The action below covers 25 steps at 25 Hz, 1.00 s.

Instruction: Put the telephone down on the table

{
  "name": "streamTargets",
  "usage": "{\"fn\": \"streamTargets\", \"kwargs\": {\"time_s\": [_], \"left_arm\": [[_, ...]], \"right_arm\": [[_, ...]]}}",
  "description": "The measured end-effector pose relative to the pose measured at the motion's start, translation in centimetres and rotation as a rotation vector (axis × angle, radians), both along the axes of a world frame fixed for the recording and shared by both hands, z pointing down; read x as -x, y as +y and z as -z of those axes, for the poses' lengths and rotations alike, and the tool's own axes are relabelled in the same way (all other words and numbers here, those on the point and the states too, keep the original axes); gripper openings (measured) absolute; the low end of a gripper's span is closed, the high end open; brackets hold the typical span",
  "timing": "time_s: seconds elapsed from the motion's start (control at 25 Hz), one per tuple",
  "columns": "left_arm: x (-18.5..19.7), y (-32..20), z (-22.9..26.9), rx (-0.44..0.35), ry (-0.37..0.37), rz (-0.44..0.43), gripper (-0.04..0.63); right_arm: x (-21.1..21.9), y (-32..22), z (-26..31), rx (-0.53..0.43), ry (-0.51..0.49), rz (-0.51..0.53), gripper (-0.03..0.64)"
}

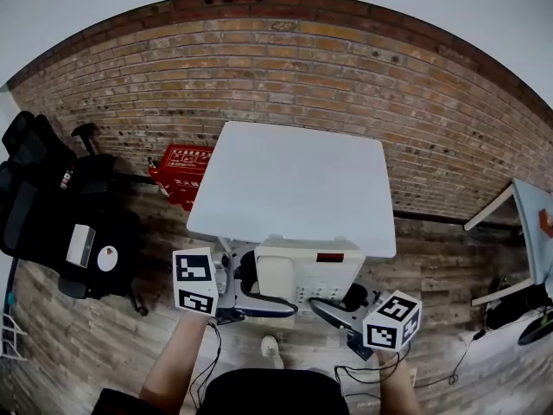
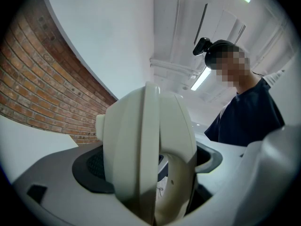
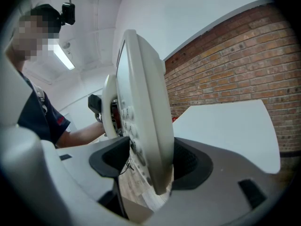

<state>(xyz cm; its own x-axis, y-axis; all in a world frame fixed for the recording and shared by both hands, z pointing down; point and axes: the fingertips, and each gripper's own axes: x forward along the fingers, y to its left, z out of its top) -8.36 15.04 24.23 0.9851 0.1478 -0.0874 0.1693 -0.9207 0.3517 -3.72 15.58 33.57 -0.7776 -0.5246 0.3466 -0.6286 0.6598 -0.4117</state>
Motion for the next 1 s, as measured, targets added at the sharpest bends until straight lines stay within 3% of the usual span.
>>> {"fn": "streamTargets", "kwargs": {"time_s": [0.36,1.0], "left_arm": [[0.8,-1.2,-0.4,0.01,0.012,-0.011,0.456],[-1.3,-4.1,-1.6,0.028,-0.003,-0.007,0.456]], "right_arm": [[0.7,-1.0,-0.3,0.007,0.011,-0.016,0.259],[-1.3,-3.9,-1.6,0.028,0.001,-0.012,0.259]]}}
